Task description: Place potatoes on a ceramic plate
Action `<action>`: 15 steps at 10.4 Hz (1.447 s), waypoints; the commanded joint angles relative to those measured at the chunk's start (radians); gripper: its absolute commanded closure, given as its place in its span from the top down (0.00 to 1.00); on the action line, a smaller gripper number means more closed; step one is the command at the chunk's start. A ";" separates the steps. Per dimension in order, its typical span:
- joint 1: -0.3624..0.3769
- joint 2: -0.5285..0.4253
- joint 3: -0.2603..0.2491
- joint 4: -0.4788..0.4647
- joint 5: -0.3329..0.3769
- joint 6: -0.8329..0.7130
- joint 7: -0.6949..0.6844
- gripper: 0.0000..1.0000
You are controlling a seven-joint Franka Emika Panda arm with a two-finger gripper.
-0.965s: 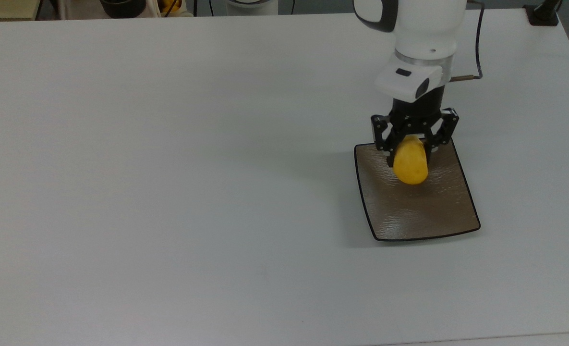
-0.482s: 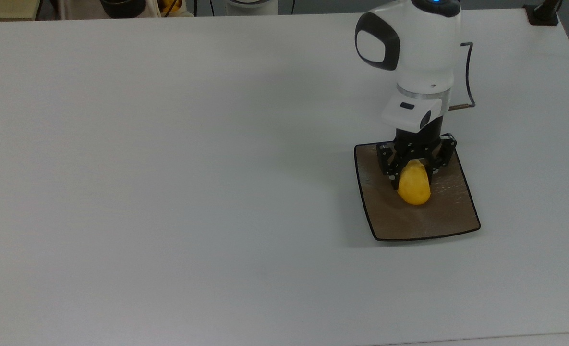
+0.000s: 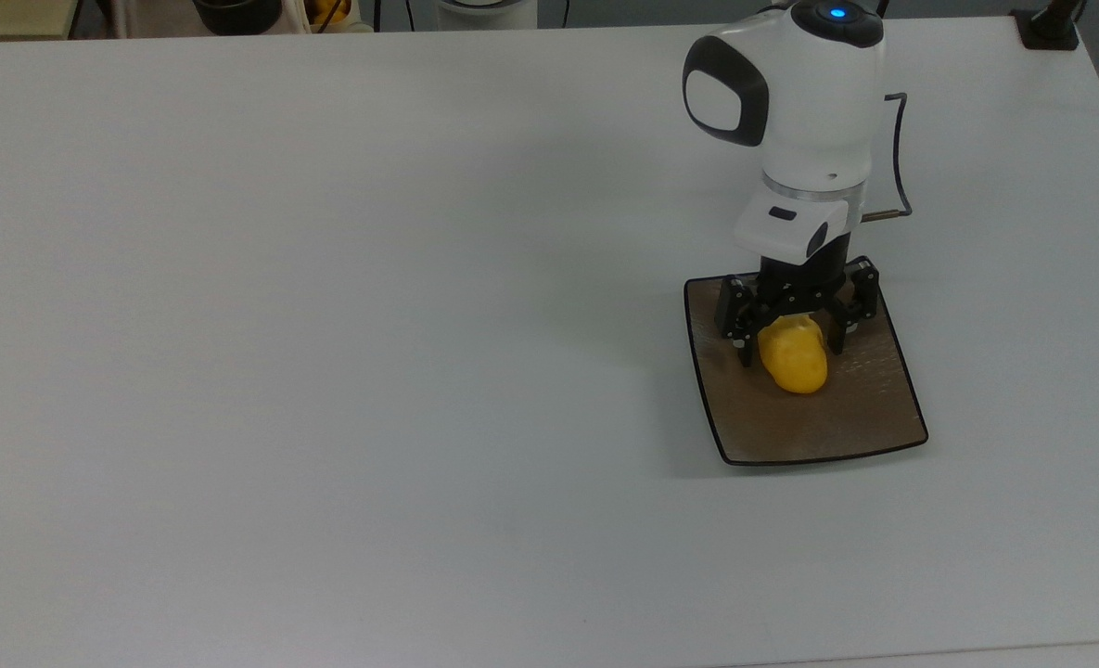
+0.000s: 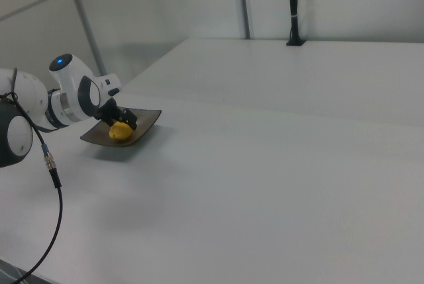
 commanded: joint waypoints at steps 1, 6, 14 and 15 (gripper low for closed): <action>-0.008 -0.082 -0.009 -0.039 -0.024 -0.006 0.025 1.00; -0.046 -0.291 -0.011 -0.057 -0.015 -0.390 0.029 1.00; -0.132 -0.659 -0.101 -0.137 0.156 -0.907 0.021 1.00; -0.153 -0.685 -0.109 -0.152 0.169 -0.933 0.019 1.00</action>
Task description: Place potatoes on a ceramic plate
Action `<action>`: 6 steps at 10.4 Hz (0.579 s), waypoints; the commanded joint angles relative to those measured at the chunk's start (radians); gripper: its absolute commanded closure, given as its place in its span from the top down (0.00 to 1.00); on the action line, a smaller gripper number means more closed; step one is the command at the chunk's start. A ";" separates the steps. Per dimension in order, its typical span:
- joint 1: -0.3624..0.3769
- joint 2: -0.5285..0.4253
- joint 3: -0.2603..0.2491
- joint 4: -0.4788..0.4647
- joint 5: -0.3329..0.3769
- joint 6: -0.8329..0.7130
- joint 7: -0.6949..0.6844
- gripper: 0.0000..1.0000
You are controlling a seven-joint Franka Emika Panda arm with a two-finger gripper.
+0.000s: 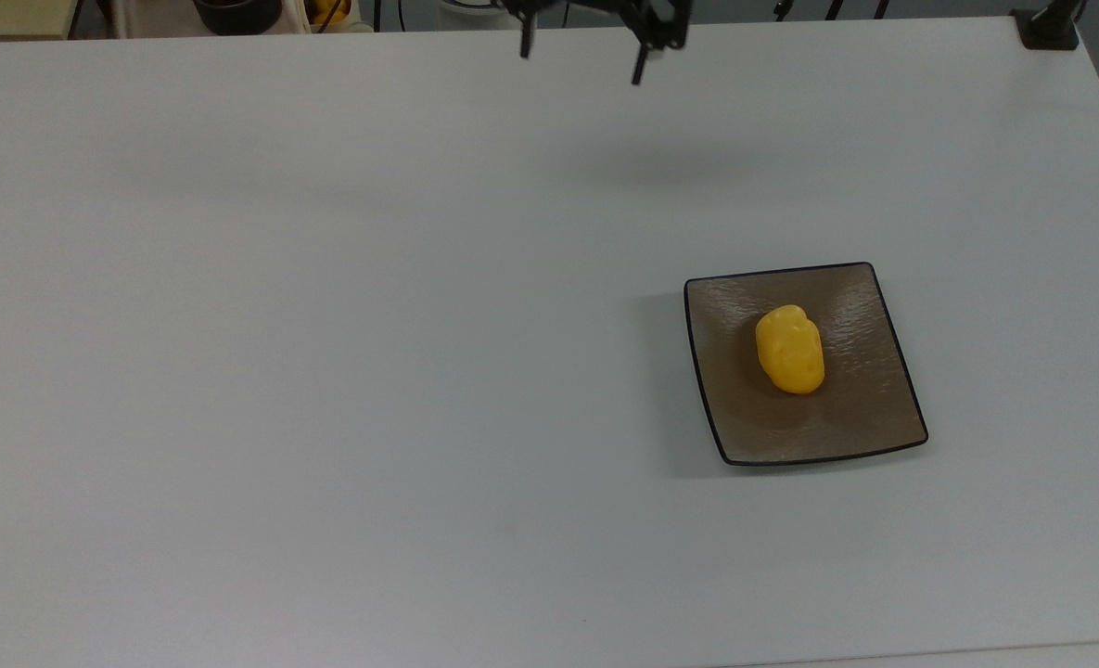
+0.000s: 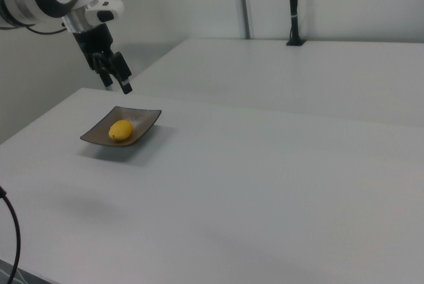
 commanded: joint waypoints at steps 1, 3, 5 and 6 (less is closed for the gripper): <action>-0.046 -0.112 -0.026 -0.098 0.071 -0.056 -0.011 1.00; -0.113 -0.125 -0.018 -0.112 0.131 -0.061 -0.143 1.00; -0.196 -0.129 0.017 -0.114 0.154 -0.058 -0.267 1.00; -0.247 -0.126 0.049 -0.112 0.154 -0.052 -0.328 1.00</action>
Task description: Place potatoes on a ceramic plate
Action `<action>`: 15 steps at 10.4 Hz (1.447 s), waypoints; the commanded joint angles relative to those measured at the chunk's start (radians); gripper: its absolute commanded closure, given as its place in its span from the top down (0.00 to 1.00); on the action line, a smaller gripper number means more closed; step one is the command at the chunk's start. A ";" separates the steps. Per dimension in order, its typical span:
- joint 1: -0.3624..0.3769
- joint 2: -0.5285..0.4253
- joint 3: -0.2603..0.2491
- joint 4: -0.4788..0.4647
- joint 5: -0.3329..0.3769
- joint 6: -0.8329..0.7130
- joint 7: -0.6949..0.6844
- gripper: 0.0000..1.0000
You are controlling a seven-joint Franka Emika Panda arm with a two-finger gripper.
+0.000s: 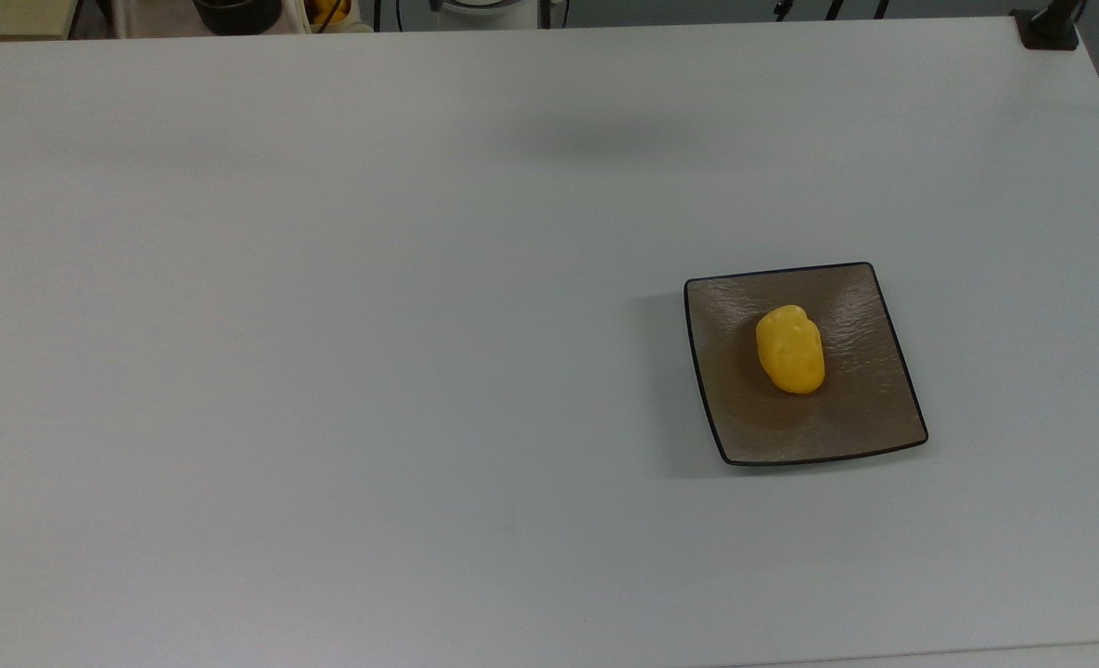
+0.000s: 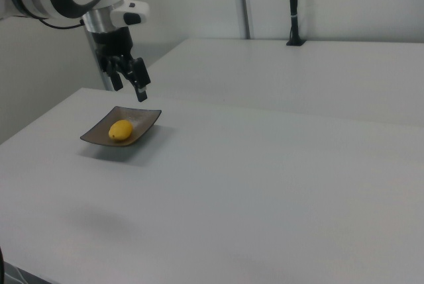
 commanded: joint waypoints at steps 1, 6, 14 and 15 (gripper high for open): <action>-0.149 -0.022 0.095 -0.031 0.027 0.008 -0.189 1.00; -0.279 0.000 0.200 -0.025 0.030 0.009 -0.369 1.00; -0.122 0.015 0.045 -0.019 0.030 0.035 -0.363 1.00; -0.121 0.016 0.046 -0.019 0.029 0.035 -0.363 1.00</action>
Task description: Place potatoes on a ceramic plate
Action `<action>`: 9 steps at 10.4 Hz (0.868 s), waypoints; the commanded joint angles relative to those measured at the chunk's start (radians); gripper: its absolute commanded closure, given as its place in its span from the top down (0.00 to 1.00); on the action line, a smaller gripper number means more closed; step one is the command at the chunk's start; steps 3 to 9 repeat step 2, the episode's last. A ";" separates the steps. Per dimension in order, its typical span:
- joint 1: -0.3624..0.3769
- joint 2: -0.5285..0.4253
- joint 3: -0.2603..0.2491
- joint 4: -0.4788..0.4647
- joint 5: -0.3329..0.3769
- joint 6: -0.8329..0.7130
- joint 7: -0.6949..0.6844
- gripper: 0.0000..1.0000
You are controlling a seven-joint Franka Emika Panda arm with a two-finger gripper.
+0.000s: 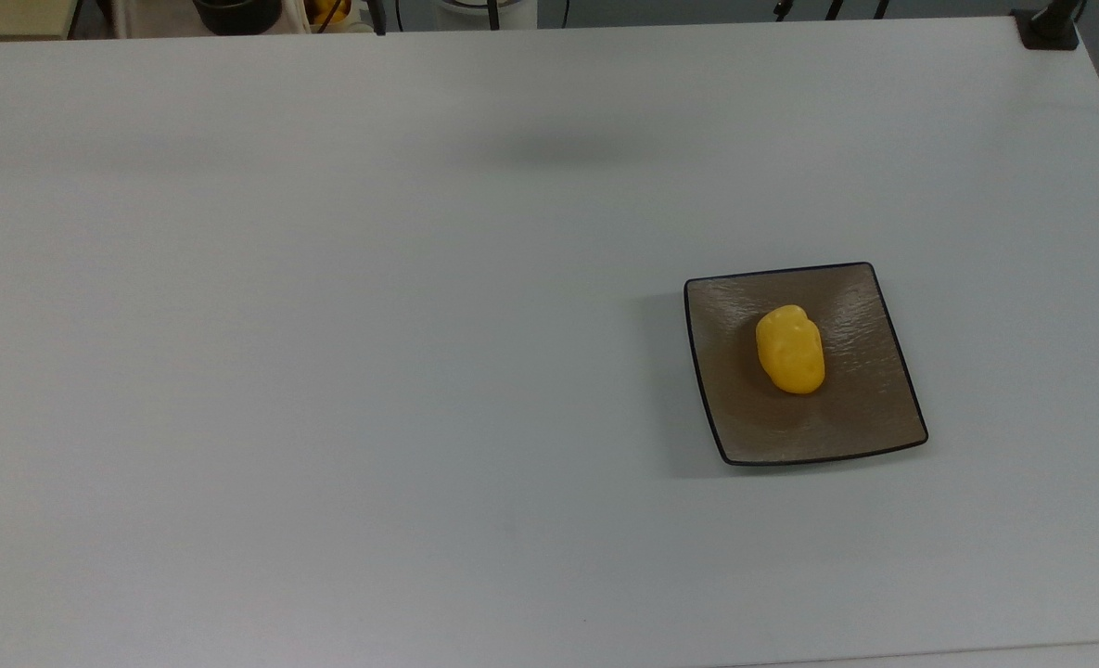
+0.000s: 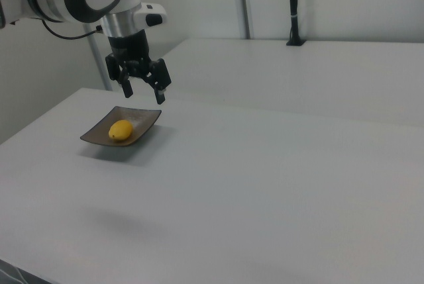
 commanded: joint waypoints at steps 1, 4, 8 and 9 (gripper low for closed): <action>0.024 0.004 -0.019 -0.011 0.021 0.025 -0.021 1.00; 0.022 0.006 -0.019 -0.011 0.021 0.025 -0.018 1.00; 0.022 0.006 -0.019 -0.011 0.021 0.025 -0.018 1.00; 0.022 0.006 -0.019 -0.011 0.021 0.025 -0.018 1.00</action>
